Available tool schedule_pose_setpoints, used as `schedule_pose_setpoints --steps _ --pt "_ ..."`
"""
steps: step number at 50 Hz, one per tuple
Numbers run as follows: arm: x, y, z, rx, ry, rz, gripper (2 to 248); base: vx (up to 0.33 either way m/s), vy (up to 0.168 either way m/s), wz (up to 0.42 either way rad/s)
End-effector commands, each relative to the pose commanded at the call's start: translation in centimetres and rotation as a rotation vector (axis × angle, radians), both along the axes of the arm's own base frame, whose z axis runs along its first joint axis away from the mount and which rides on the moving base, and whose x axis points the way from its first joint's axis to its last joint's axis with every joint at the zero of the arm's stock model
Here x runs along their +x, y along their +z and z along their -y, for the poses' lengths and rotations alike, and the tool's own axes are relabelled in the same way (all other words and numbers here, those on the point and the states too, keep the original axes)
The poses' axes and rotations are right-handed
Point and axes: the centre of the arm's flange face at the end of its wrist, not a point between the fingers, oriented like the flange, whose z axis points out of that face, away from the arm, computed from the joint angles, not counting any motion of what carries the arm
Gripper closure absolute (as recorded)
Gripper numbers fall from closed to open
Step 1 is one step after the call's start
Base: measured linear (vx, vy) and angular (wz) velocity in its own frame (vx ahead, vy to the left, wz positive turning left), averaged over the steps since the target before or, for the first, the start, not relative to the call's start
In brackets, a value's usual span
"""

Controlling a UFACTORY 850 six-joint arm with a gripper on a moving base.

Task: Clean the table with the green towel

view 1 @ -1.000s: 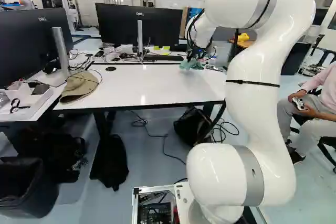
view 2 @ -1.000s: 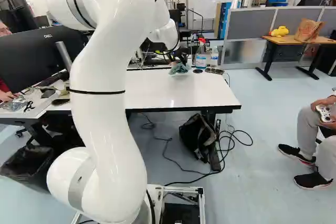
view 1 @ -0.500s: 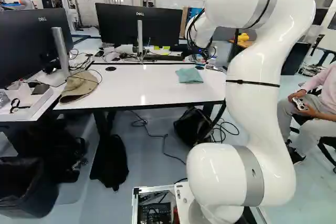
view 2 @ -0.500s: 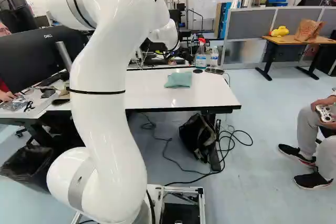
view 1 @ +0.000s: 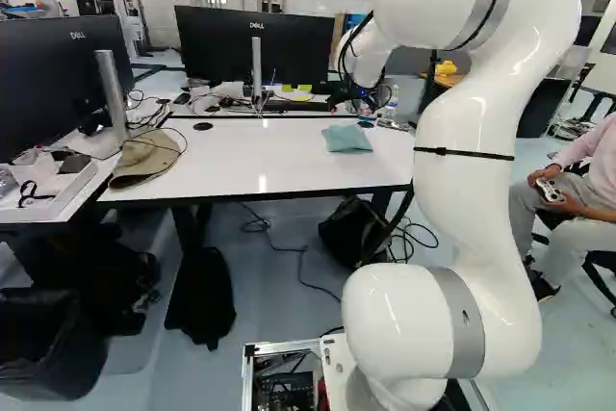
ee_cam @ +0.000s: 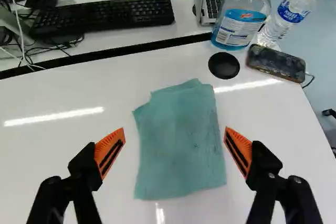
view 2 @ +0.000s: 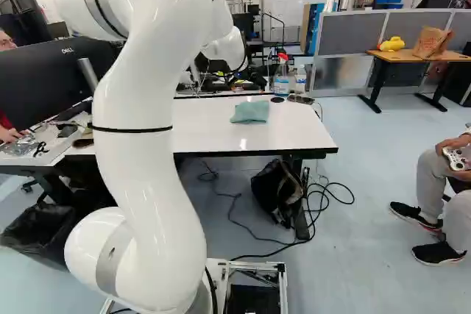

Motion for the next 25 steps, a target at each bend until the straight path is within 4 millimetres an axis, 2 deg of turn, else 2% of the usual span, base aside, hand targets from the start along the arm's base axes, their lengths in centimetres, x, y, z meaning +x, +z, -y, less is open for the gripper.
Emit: schedule_pose_setpoints --steps 25 --pt "-2.3 0.2 -4.3 0.002 0.063 -0.017 3 0.000 0.000 0.000"
